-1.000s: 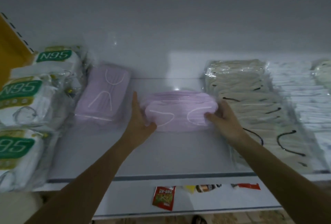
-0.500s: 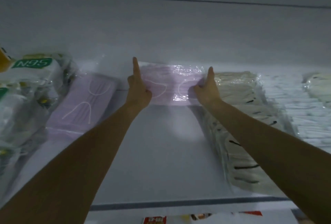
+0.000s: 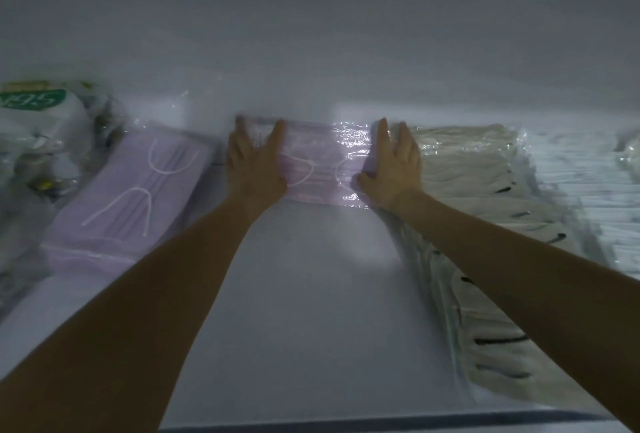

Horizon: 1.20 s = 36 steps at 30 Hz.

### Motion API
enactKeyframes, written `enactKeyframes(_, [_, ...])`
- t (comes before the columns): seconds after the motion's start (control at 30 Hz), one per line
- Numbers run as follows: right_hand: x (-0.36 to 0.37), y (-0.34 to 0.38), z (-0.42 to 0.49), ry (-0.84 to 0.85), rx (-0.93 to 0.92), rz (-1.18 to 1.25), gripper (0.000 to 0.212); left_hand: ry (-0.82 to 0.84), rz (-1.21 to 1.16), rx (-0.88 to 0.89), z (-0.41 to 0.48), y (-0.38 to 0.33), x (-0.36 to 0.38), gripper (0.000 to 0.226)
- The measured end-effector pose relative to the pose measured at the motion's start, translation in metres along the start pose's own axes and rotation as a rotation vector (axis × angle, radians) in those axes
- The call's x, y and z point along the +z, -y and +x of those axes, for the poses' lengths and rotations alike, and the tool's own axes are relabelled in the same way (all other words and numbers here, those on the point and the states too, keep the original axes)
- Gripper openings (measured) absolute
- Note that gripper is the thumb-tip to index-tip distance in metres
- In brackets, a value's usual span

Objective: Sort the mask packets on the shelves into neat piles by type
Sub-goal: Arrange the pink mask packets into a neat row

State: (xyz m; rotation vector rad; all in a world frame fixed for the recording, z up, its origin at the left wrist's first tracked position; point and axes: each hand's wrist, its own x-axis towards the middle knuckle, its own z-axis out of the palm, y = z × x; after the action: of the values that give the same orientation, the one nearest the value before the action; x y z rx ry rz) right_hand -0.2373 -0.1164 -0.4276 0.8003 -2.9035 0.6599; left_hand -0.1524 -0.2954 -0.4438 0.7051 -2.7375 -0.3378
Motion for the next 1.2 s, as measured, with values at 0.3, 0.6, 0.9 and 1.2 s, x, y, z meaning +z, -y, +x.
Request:
enactKeyframes(0.3, [0.023, 0.005, -0.001, 0.243, -0.202, -0.454, 0.064, 0.037, 0.213, 0.345, -0.010, -0.002, 0.025, 0.071])
enactKeyframes(0.6, [0.029, 0.007, 0.003, 0.263, -0.127, -0.453, 0.064, 0.066, 0.137, 0.276, -0.011, -0.001, 0.041, 0.075])
enactKeyframes(0.9, [0.031, 0.019, -0.014, 0.276, -0.138, -0.411, 0.067, 0.110, 0.141, 0.223, -0.021, -0.004, 0.032, 0.094])
enactKeyframes(1.2, [0.032, 0.035, -0.034, 0.057, -0.203, -0.101, 0.083, -0.033, 0.205, 0.315, -0.030, 0.007, 0.007, 0.061])
